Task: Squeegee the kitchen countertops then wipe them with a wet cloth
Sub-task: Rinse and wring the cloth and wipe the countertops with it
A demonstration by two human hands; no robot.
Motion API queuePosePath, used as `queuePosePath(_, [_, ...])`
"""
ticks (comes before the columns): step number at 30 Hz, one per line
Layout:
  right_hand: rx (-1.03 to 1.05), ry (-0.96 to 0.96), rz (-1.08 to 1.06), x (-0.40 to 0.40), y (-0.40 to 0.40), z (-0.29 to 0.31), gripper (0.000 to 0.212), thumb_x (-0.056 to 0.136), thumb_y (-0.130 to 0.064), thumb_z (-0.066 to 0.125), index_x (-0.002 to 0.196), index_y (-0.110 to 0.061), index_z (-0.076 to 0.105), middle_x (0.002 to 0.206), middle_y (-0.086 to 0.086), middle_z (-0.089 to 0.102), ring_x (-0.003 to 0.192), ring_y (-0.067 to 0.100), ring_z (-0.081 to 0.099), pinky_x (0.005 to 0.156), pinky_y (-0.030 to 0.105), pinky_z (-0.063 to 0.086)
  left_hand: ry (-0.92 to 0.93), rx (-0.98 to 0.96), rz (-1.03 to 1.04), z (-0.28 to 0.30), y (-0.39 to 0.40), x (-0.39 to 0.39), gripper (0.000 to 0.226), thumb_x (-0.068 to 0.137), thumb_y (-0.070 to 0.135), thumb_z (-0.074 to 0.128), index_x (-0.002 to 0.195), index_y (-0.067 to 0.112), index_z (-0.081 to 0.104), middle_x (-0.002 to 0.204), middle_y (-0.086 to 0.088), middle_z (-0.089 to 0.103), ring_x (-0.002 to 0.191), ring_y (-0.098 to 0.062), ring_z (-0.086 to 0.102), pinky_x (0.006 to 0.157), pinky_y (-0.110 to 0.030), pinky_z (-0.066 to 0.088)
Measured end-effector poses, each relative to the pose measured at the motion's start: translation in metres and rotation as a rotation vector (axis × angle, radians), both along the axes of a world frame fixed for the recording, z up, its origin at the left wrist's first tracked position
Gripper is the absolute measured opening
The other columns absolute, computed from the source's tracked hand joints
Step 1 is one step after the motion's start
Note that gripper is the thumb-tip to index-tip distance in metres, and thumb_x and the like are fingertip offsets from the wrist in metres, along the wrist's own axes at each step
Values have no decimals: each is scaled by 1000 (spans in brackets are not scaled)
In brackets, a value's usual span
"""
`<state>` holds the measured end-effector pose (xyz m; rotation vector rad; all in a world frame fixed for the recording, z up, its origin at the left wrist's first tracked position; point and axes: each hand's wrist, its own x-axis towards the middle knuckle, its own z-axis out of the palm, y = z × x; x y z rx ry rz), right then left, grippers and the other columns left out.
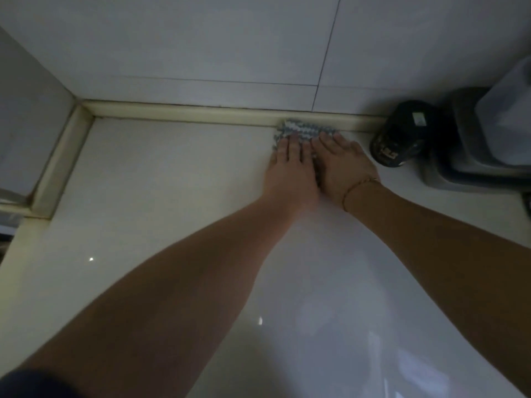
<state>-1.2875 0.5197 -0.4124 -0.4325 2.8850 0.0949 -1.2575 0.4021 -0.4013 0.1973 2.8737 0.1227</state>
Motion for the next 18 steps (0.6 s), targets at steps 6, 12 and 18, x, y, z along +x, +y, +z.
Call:
queuePosePath(6, [10, -32, -86, 50, 13, 8, 59, 99, -32, 28, 154, -18, 13, 162, 3, 11, 149, 26, 8, 115, 47, 16, -16, -7, -47, 5, 21, 42, 73, 98, 35, 33, 153, 5, -5, 159, -18, -11, 147, -34, -10, 120, -42, 2])
queuePosePath(12, [-1, -86, -103, 187, 24, 14, 77, 79, -42, 13, 146, -15, 39, 153, 7, 37, 142, 30, 32, 109, 55, 29, 9, 64, -109, -9, 23, 171, 64, 97, 30, 22, 152, 1, 6, 158, -24, -4, 146, -39, -6, 120, -47, 4])
queuePosePath(18, [-53, -14, -75, 326, 29, 18, 63, 75, -34, 38, 128, -9, 62, 134, 11, 59, 125, 35, 54, 103, 51, 37, -3, 21, -161, 2, 25, 311, 76, 91, 33, 31, 150, -3, 0, 154, -29, -14, 143, -45, -13, 116, -51, -7])
